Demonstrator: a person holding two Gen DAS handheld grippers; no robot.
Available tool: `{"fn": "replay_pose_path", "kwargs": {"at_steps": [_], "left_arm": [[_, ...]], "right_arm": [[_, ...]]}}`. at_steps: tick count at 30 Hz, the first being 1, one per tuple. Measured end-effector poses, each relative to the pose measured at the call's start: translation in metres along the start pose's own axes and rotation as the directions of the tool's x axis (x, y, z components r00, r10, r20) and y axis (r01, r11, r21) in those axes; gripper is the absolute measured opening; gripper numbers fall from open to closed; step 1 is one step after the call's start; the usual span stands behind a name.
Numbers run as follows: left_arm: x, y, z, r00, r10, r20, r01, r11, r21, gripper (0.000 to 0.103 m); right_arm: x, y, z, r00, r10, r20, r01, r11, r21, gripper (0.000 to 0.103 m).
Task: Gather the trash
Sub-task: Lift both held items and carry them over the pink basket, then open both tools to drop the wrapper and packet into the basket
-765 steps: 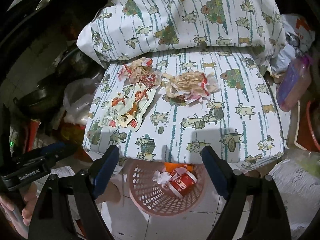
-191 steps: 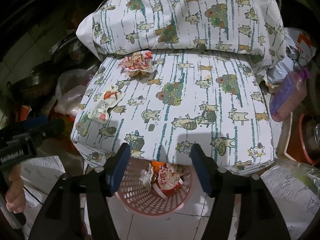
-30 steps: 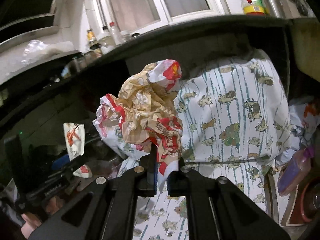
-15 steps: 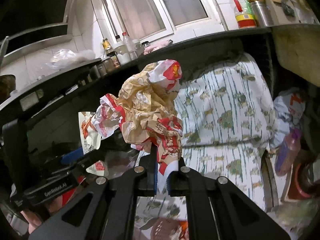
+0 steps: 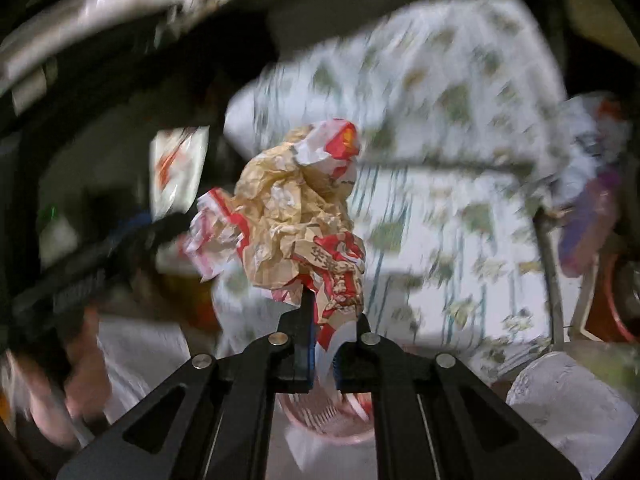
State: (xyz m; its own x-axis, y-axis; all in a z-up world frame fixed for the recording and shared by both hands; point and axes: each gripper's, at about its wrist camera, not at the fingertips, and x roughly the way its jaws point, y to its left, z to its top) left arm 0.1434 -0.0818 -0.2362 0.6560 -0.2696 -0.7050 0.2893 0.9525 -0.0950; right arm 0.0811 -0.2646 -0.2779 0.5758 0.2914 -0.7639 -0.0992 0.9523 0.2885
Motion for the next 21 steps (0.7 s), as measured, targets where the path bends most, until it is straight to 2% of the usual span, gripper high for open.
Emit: {"fn": "replay_pose_path", "kwargs": {"at_steps": [2,5,7,9,11,13,15,18,21], "left_arm": [[0.020,0.007,-0.002,0.997,-0.014,-0.073,0.014,1.000,-0.011,0.066],[0.034,0.020,-0.007,0.990,-0.047,-0.130,0.036,0.996,-0.084,0.066],[0.044,0.027,-0.014,0.983,-0.055,-0.178,0.035,0.993,-0.114,0.066],[0.054,0.028,-0.021,0.971,-0.068,-0.231,0.040,0.992,-0.124,0.066],[0.065,0.025,-0.033,0.946,-0.101,-0.307,0.061,0.989,-0.137,0.066],[0.074,0.022,-0.042,0.925,-0.119,-0.360,0.073,0.988,-0.139,0.066],[0.084,0.018,-0.051,0.904,-0.126,-0.409,0.076,0.988,-0.136,0.066],[0.093,0.012,-0.061,0.880,-0.109,-0.463,0.067,0.992,-0.107,0.066],[0.099,0.010,-0.068,0.867,-0.076,-0.492,0.044,0.996,-0.077,0.066]], "right_arm": [[0.028,-0.006,-0.009,0.990,-0.006,-0.141,0.009,1.000,0.022,0.006],[0.059,-0.009,-0.024,0.957,-0.028,-0.290,0.037,0.999,0.028,0.006],[0.069,-0.005,-0.033,0.942,-0.069,-0.329,0.070,0.997,-0.008,0.006],[0.075,-0.004,-0.038,0.931,-0.054,-0.360,0.057,0.998,-0.001,0.006],[0.081,-0.006,-0.044,0.910,-0.071,-0.409,0.079,0.997,0.003,0.006],[0.084,-0.006,-0.049,0.900,-0.092,-0.425,0.095,0.995,-0.015,0.007],[0.087,-0.008,-0.052,0.892,-0.077,-0.446,0.082,0.997,-0.009,0.007],[0.093,-0.011,-0.050,0.885,-0.044,-0.464,0.067,0.997,0.034,0.007],[0.102,-0.018,-0.049,0.878,-0.050,-0.476,0.087,0.995,0.057,0.010]]}}
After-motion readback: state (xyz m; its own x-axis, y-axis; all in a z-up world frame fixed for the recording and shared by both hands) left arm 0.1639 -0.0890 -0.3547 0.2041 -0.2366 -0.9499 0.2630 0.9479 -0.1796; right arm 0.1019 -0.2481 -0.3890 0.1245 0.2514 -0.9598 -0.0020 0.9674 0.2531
